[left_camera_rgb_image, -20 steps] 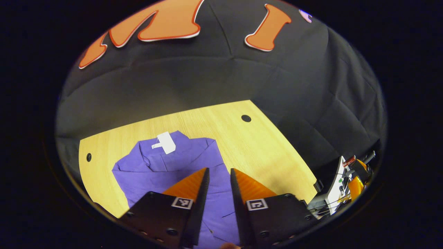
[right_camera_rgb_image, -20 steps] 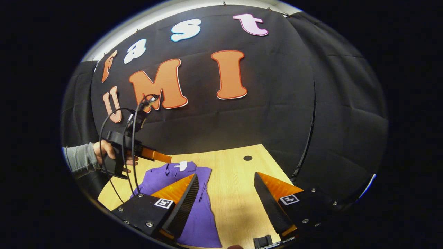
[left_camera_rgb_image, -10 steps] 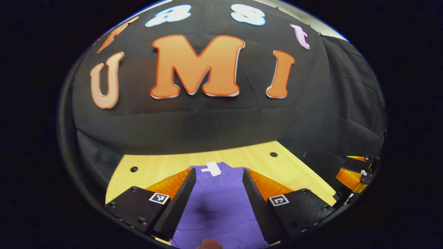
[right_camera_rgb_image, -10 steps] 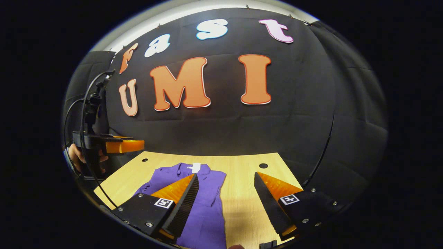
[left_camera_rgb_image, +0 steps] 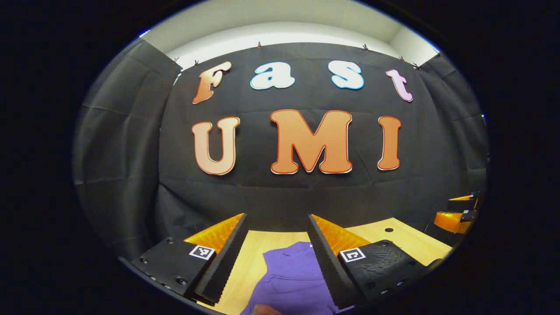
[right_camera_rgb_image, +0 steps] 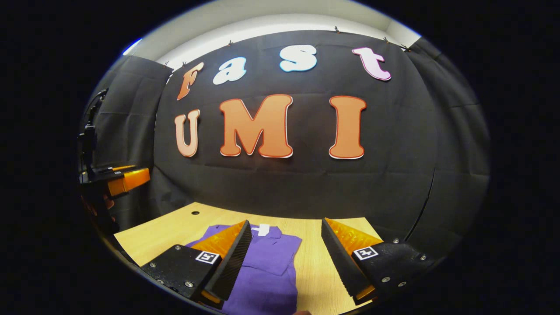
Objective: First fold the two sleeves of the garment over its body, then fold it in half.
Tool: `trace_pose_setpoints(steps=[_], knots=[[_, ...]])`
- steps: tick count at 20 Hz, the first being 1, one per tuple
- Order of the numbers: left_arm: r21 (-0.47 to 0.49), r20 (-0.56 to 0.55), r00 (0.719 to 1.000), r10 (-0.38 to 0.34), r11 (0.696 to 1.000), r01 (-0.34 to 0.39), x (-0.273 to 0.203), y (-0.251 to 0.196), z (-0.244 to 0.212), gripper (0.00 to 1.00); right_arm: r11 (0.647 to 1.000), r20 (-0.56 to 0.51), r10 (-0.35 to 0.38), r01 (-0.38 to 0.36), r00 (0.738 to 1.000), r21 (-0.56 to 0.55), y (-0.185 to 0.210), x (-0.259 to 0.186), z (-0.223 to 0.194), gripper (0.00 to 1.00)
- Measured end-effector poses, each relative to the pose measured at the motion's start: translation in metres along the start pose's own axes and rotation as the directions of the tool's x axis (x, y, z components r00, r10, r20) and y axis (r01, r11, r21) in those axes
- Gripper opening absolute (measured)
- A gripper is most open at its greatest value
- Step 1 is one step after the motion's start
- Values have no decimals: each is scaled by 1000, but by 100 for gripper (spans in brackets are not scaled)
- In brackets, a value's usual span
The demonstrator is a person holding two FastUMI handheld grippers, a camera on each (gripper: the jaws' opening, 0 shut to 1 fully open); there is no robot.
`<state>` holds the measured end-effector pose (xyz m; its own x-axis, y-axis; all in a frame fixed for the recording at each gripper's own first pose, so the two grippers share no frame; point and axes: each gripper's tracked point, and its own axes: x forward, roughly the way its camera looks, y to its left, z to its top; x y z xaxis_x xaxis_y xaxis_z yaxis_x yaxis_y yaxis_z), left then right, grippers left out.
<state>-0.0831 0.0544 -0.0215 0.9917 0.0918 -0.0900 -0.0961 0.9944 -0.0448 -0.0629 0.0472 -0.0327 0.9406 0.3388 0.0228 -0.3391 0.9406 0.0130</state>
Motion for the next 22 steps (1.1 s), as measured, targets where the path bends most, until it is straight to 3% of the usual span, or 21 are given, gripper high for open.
trace_pose_setpoints(steps=[1,2,4,6,8,12,15,18,20,22], knots=[[7,-1,1000,10,1000,-10,-9,8,-8,88,1000,-47,6,-6,999,3,3,-4,-18,95],[14,-16,1000,24,1000,-24,-19,14,-22,84,1000,-82,6,-5,997,9,4,-9,-32,95],[23,-76,996,35,999,-33,-30,18,-53,88,1000,-157,2,0,988,12,3,-16,-61,95],[51,-202,979,33,998,-24,-44,20,-103,88,1000,-279,6,-1,960,16,3,-26,-106,95],[123,-347,936,65,992,-23,-54,29,-157,89,998,-405,44,-27,913,49,10,-43,-151,96],[87,-541,841,20,996,32,-70,19,-216,91,997,-603,70,-31,794,75,11,-66,-222,96],[54,-668,744,-2,997,51,-83,23,-257,94,995,-694,83,-20,716,98,14,-83,-253,96],[52,-778,629,7,997,53,-97,29,-296,94,990,-764,107,5,636,144,19,-93,-277,96],[17,-869,495,-17,998,65,-115,29,-328,94,993,-788,95,-5,609,116,16,-94,-289,97],[26,-908,419,3,998,50,-124,36,-335,94,994,-814,90,-2,574,108,16,-99,-297,97]])
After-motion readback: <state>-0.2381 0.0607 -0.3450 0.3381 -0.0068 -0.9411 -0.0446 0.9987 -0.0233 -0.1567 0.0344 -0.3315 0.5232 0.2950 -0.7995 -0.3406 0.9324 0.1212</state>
